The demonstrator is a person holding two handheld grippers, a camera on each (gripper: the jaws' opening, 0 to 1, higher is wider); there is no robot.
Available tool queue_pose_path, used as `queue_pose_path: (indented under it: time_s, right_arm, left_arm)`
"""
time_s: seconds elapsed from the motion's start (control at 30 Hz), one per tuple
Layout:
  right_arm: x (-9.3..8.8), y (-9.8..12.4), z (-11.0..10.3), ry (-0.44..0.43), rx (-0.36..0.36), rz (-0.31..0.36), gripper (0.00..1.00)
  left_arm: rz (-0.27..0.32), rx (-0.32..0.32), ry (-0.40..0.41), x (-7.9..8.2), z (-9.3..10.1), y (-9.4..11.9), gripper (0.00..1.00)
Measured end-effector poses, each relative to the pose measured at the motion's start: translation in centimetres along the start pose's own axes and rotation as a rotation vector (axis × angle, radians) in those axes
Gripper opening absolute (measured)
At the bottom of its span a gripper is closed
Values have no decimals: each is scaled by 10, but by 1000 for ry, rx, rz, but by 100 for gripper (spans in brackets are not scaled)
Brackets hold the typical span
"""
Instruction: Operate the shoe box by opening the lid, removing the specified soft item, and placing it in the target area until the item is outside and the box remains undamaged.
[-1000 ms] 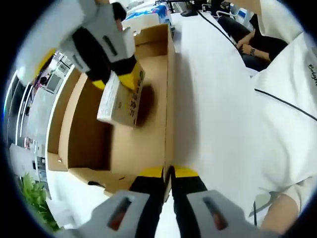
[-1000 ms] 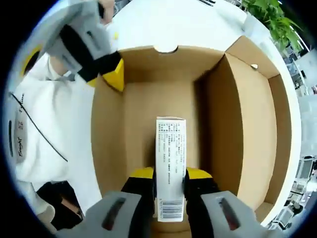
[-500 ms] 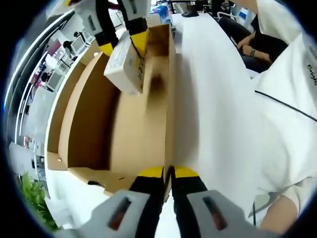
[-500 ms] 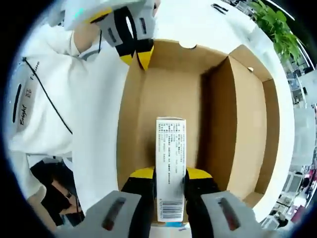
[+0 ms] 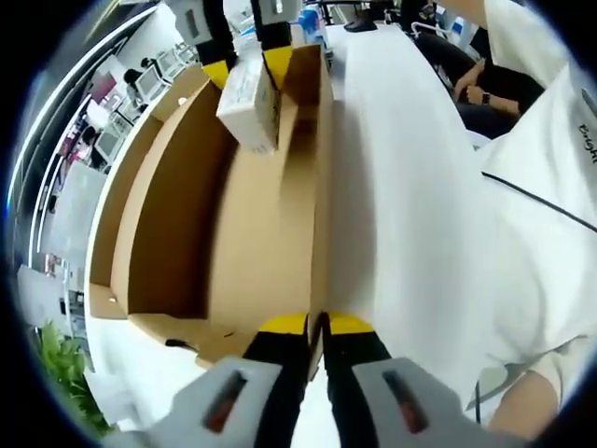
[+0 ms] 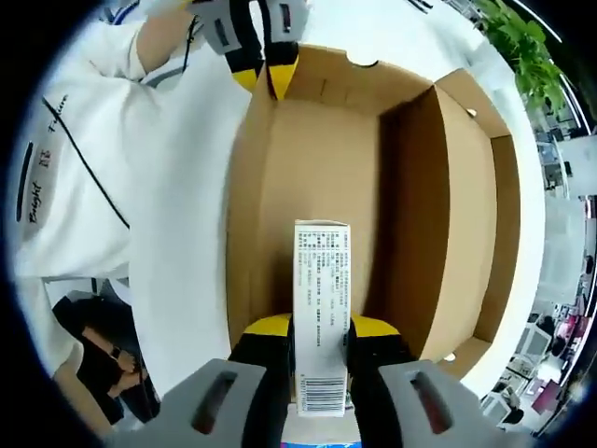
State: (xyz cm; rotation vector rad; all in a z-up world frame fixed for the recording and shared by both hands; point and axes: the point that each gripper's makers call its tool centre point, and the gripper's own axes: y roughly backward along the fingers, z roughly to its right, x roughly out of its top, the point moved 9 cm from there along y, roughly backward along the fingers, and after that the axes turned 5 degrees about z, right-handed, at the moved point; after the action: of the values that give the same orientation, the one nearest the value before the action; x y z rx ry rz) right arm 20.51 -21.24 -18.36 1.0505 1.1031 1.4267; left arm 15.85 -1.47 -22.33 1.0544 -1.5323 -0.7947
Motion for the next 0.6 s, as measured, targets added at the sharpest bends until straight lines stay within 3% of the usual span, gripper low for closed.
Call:
queue_pose_path:
  time_s: [0.2, 0.37, 0.5, 0.6]
  right_arm:
    - [-4, 14, -7, -40, 13, 85, 20]
    - [-10, 30, -15, -40, -35, 59, 20]
    - [-1, 30, -18, -56, -9, 141, 20]
    - [0, 28, -21, 6, -8, 139, 20]
  left_arm:
    - [-4, 3, 3, 0, 0, 0, 4]
    - [-2, 3, 4, 0, 0, 0, 4]
    - [0, 5, 1, 0, 0, 0, 4]
    - [2, 5, 0, 0, 1, 0, 4]
